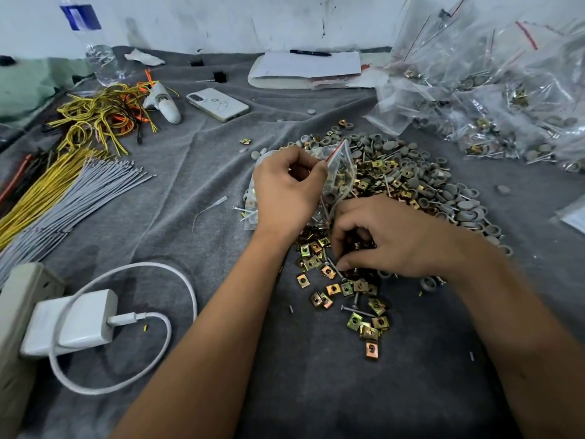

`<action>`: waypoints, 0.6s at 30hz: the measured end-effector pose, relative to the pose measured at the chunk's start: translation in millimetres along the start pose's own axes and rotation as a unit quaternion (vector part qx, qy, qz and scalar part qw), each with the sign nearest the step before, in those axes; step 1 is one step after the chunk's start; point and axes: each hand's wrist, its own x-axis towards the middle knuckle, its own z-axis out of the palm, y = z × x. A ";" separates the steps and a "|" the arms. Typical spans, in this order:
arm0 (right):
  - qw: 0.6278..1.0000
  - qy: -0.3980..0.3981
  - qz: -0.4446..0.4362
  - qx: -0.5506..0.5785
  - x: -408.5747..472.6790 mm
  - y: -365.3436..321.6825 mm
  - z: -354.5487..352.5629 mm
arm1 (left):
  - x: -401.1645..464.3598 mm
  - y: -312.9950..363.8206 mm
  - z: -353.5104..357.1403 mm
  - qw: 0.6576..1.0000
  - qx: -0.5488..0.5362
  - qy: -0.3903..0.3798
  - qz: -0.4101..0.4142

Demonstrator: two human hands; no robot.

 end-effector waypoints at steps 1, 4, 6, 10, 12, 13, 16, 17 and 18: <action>1.000 0.004 0.002 0.016 -1.1 -0.1 -1.2 | 0.1 -0.1 -0.1 1.000 0.002 0.000 0.001; 0.988 0.128 0.001 0.086 -3.8 2.0 -7.2 | 0.3 0.0 -0.1 1.000 0.005 -0.007 0.005; 0.954 0.273 0.000 0.122 -4.3 4.8 -10.3 | -0.5 0.1 -0.2 1.000 -0.001 -0.016 0.008; 0.910 0.393 0.024 0.131 -0.9 8.8 -6.9 | -3.0 3.0 -0.8 0.999 -0.009 -0.046 0.022; 0.918 0.384 0.033 0.091 2.6 10.2 -2.9 | -3.8 4.8 -0.6 0.998 -0.009 -0.059 0.031; 0.923 0.377 0.034 0.071 4.1 10.2 -1.4 | -4.1 5.5 -0.6 0.997 -0.009 -0.064 0.032; 0.924 0.379 0.029 0.032 5.5 9.8 0.9 | -4.7 6.5 -0.9 0.997 -0.008 -0.066 0.032; 0.922 0.385 0.032 0.024 4.7 9.9 0.5 | -4.5 6.3 -1.3 0.997 -0.008 -0.063 0.032; 0.919 0.391 0.037 0.022 3.6 10.1 -0.1 | -4.5 6.0 -1.2 0.998 -0.008 -0.060 0.031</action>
